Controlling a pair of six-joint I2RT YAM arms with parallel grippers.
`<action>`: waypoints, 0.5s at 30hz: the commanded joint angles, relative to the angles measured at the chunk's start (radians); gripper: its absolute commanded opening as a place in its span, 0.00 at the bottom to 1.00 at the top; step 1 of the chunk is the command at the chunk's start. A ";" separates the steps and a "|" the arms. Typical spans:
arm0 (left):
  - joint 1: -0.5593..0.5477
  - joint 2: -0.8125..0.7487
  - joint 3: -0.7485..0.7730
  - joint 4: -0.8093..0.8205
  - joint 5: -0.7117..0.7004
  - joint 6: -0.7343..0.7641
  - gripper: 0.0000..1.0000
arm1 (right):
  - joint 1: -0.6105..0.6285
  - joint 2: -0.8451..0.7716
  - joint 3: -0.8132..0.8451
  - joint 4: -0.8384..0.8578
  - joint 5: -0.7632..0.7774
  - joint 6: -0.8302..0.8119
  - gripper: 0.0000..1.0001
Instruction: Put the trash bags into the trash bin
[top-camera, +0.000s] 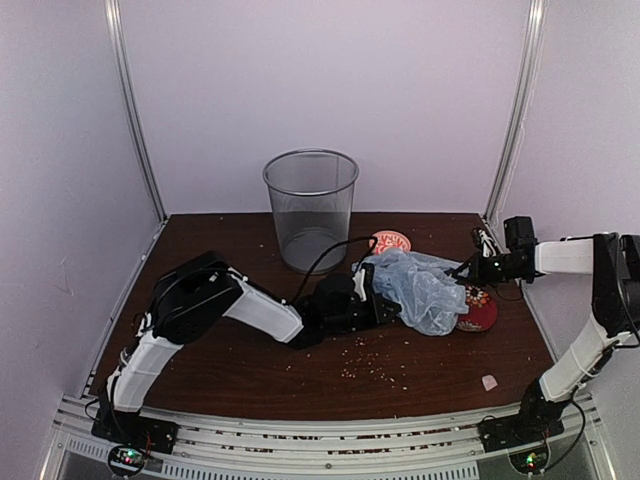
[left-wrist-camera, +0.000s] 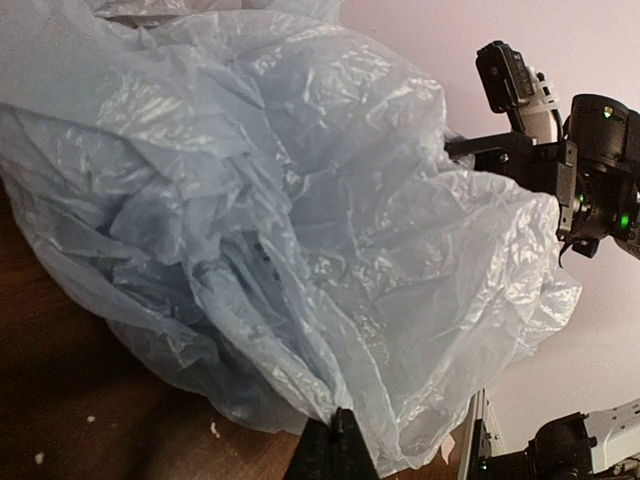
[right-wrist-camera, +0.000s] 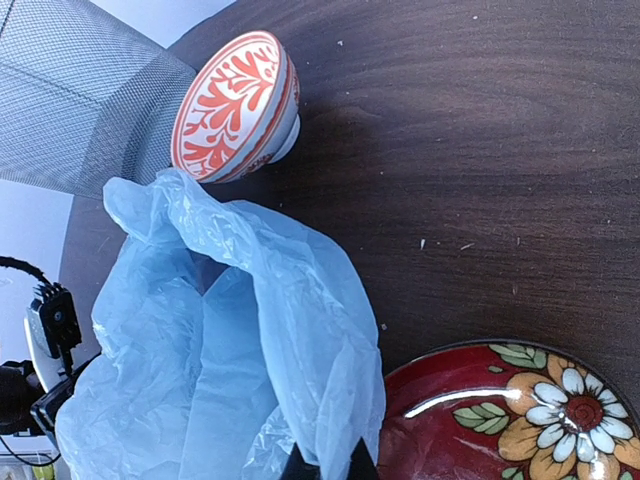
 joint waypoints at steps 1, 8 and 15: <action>0.018 -0.135 -0.110 0.050 -0.013 0.068 0.00 | -0.004 -0.046 0.010 0.010 -0.017 -0.003 0.00; 0.023 -0.560 -0.431 -0.035 -0.025 0.276 0.00 | -0.005 -0.181 0.044 -0.055 -0.043 -0.032 0.00; 0.041 -1.015 -0.494 -0.525 -0.300 0.508 0.00 | 0.026 -0.356 0.202 -0.142 -0.040 -0.068 0.00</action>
